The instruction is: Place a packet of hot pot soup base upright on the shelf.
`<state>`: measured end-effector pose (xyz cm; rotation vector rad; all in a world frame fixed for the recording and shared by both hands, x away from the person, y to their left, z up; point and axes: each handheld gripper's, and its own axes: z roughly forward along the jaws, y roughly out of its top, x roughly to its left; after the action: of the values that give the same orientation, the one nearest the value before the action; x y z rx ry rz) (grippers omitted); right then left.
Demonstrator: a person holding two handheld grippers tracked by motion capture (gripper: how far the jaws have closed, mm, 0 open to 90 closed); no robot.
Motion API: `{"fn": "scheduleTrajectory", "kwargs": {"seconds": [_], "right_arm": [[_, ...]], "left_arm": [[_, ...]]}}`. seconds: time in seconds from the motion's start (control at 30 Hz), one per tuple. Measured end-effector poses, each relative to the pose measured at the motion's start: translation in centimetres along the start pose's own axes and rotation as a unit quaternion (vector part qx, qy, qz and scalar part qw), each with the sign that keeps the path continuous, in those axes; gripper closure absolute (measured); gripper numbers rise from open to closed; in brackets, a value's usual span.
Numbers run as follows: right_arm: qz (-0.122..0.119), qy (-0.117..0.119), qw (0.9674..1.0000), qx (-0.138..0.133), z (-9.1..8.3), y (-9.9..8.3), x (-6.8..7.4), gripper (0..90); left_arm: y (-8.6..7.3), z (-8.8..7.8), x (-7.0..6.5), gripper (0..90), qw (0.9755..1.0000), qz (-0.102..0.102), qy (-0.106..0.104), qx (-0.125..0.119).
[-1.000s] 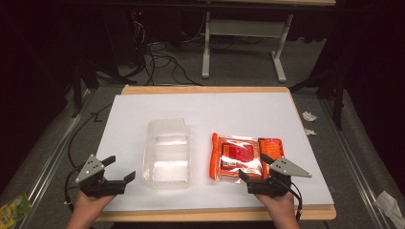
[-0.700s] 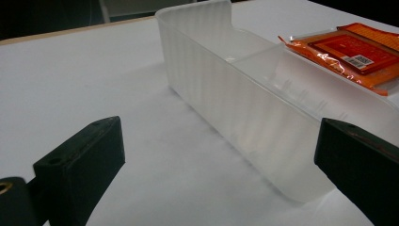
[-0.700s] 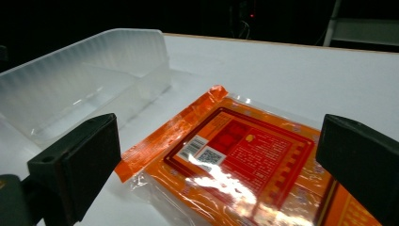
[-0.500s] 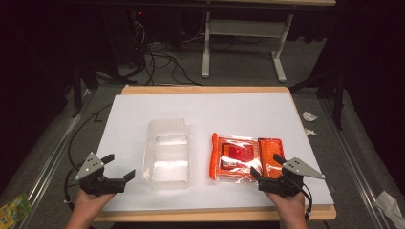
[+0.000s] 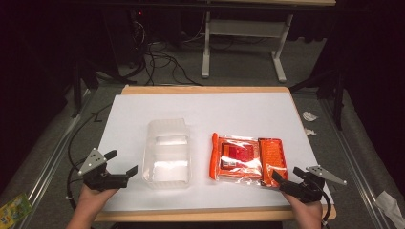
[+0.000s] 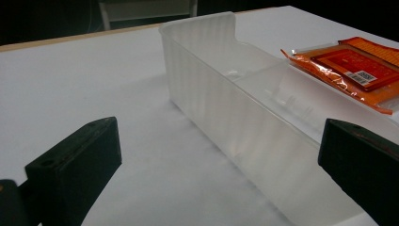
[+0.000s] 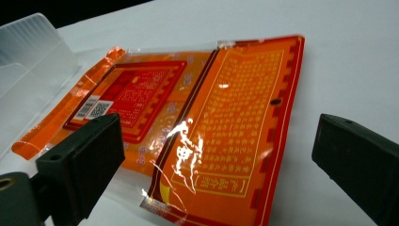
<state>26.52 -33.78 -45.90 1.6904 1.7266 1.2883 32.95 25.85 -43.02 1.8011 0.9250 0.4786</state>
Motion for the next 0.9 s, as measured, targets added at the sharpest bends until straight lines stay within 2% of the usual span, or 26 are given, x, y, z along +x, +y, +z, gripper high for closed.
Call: {"fn": "scheduleTrajectory", "kwargs": {"seconds": [0.27,0.37,0.43,0.47,0.53,0.6,0.67,0.73,0.8,0.83,0.9], "right_arm": [[0.039,0.009,0.9985,0.037,1.0,-1.0,-0.3,11.1],[0.057,0.023,0.9971,0.045,1.2,-1.3,-0.5,16.4],[0.059,0.033,0.9965,0.049,1.4,-1.3,-0.5,21.4],[0.056,0.035,0.9967,0.048,1.4,-1.4,-0.4,24.5],[0.065,0.039,0.9963,0.04,1.3,-1.5,-0.3,28.9],[0.071,0.045,0.9962,0.023,1.0,-1.5,0.0,38.0],[0.064,0.057,0.9962,0.01,1.0,-1.4,0.5,43.9],[0.045,0.06,0.9972,0.007,1.2,-1.3,1.3,47.8],[0.03,0.045,0.9985,0.01,1.7,-1.4,2.1,50.0],[0.017,0.035,0.9992,0.009,1.9,-1.5,2.3,51.9],[0.017,0.02,0.9996,0.008,2.1,-1.4,2.5,58.1]], "left_arm": [[0.2,0.2,-0.1,1.1,0.9999,0.01,0.007,-0.001],[0.2,0.1,-0.1,1.8,0.9999,0.015,0.007,0.0],[0.2,0.1,-0.1,1.9,0.9998,0.017,0.007,0.001],[0.1,0.0,0.0,1.9,0.9998,0.016,0.007,0.001],[0.1,0.0,0.0,2.1,1.0,0.008,0.004,-0.001],[0.0,0.0,-0.1,2.3,0.9999,0.012,0.003,0.0],[0.0,0.2,-0.1,2.3,0.9998,0.019,0.001,0.006],[0.0,0.3,-0.1,2.3,0.9998,0.017,0.001,0.008],[-0.1,0.3,-0.2,2.3,0.9999,0.011,-0.003,0.006],[-0.1,0.3,-0.3,2.4,0.9999,0.014,-0.004,0.007],[0.1,0.4,-0.4,2.4,0.9996,0.028,-0.004,0.01]]}}
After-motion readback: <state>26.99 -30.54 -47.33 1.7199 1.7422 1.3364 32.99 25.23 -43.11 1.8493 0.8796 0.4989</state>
